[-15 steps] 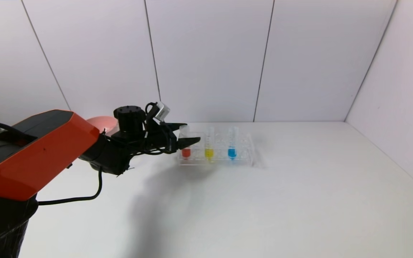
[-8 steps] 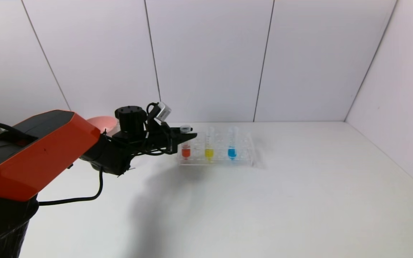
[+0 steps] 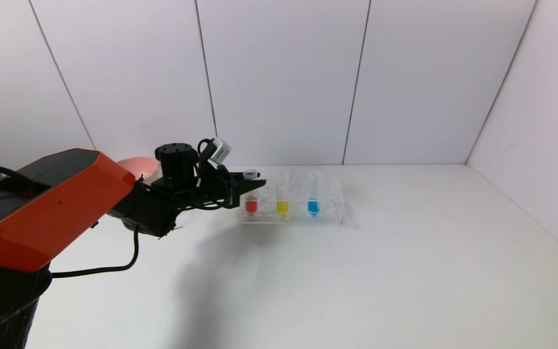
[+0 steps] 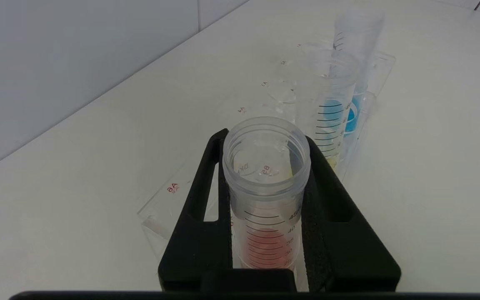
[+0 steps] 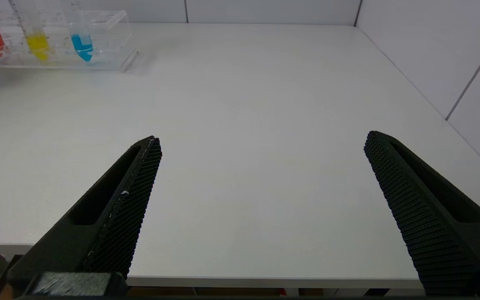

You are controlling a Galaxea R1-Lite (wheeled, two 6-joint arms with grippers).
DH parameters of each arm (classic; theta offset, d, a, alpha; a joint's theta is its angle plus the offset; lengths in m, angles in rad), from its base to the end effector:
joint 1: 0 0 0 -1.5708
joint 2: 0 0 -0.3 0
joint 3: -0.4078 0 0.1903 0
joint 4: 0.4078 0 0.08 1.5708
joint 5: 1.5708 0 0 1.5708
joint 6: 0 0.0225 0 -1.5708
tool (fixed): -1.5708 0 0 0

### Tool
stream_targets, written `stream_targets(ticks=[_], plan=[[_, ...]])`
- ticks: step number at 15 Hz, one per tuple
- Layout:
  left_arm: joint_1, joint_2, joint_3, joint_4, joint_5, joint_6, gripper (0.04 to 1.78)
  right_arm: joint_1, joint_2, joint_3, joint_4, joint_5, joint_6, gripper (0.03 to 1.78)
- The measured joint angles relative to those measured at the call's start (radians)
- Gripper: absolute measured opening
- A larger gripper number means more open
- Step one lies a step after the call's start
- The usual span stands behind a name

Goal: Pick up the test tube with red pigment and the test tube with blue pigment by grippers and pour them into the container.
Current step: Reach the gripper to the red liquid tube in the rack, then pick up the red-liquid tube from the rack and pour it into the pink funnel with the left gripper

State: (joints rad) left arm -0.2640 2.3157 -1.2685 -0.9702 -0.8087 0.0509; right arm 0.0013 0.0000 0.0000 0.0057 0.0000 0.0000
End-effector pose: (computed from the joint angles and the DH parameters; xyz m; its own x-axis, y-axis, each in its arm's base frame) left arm 0.4314 -0.1335 0.0996 0.4758 -0.8780 -0.0531 0.8791 0.4767 -0.0048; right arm -0.0228 0.0000 0.0749 1.0000 0.0013 -0.0057 -0.0013 1.0000 0.0000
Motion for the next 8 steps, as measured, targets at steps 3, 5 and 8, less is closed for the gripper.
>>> stream_targets(ticks=[3, 5, 8], plan=[[0.0, -0.006, 0.0, -0.001, 0.006, -0.005, 0.47, 0.0, 0.0, 0.0, 0.0, 0.0, 0.0, 1.77], [0.0, -0.01, 0.0, -0.002, 0.008, -0.007, 0.47, 0.0, 0.0, 0.0, 0.0, 0.0, 0.0, 1.77], [0.0, -0.024, 0.005, -0.001, 0.01, -0.011, 0.47, 0.0, 0.0, 0.0, 0.0, 0.0, 0.0, 1.78]])
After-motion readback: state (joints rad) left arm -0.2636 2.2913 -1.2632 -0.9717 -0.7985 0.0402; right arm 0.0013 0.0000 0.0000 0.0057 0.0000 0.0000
